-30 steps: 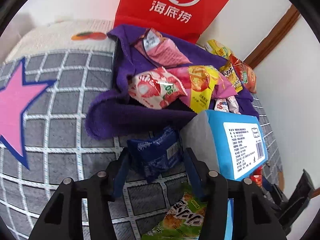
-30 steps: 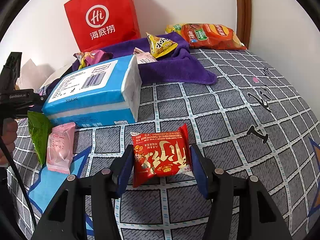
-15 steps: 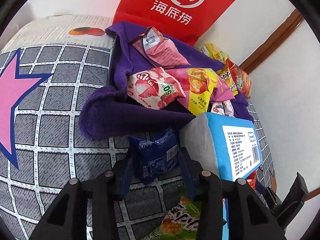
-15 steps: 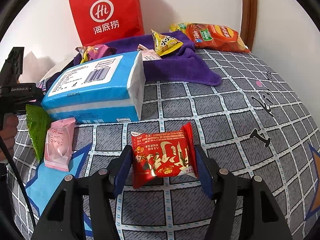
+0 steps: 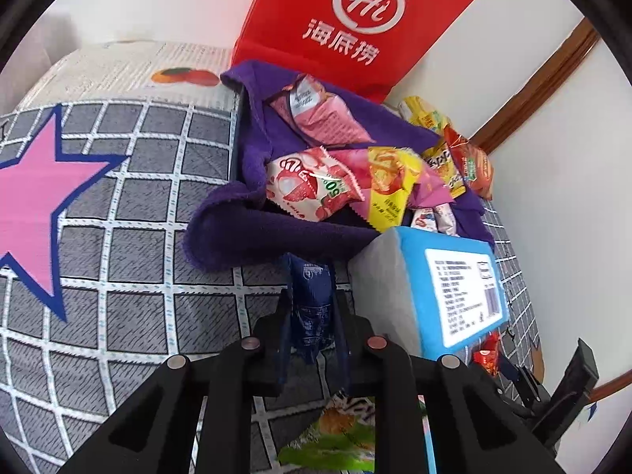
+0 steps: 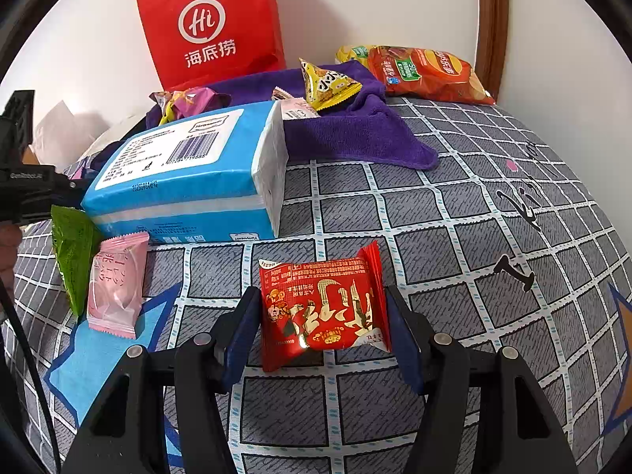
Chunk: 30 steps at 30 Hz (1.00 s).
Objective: Organize snacks
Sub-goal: 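Grasp the red candy packet with the right tool while the left tool grasps the dark blue packet, then carry the red packet over the towel with the right tool while the left tool carries the blue packet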
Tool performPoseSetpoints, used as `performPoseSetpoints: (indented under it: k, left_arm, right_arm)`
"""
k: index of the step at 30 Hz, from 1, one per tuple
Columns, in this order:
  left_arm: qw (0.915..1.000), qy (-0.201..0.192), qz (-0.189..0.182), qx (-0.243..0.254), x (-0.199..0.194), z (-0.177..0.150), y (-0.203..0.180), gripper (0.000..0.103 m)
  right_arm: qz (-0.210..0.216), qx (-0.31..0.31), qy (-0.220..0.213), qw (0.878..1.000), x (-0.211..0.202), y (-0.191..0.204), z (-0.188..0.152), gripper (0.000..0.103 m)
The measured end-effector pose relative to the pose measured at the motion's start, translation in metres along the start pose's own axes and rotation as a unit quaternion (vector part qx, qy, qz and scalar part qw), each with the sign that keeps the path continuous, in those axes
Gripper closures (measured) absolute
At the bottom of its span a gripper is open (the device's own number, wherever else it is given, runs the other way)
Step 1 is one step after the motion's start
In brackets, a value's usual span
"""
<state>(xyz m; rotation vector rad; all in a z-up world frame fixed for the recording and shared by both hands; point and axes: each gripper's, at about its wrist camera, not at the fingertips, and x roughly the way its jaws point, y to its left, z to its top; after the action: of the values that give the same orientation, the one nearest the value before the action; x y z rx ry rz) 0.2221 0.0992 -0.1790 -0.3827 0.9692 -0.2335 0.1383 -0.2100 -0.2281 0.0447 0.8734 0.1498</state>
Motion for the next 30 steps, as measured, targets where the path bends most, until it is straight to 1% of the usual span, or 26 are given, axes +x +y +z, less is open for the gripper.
performPoseSetpoints:
  k: [9, 17, 24, 30]
  left_arm:
    - [0.9999, -0.014, -0.007, 0.007, -0.024, -0.012, -0.009, 0.085]
    - [0.9985, -0.037, -0.007, 0.039, -0.052, -0.014, -0.031, 0.085]
    - [0.9974, -0.049, -0.012, 0.051, -0.063, -0.011, -0.041, 0.086]
    - [0.997, -0.057, -0.021, 0.049, -0.069, -0.01, -0.043, 0.086]
  right_arm:
    - [-0.008, -0.001, 0.0, 1.0, 0.0, 0.0, 0.0, 0.044]
    - [0.005, 0.004, -0.004, 1.0, -0.006, -0.005, -0.001, 0.049]
    - [0.005, 0.006, -0.018, 1.0, -0.024, -0.007, 0.002, 0.05]
    - [0.004, 0.006, -0.034, 0.999, -0.043, -0.009, 0.013, 0.05]
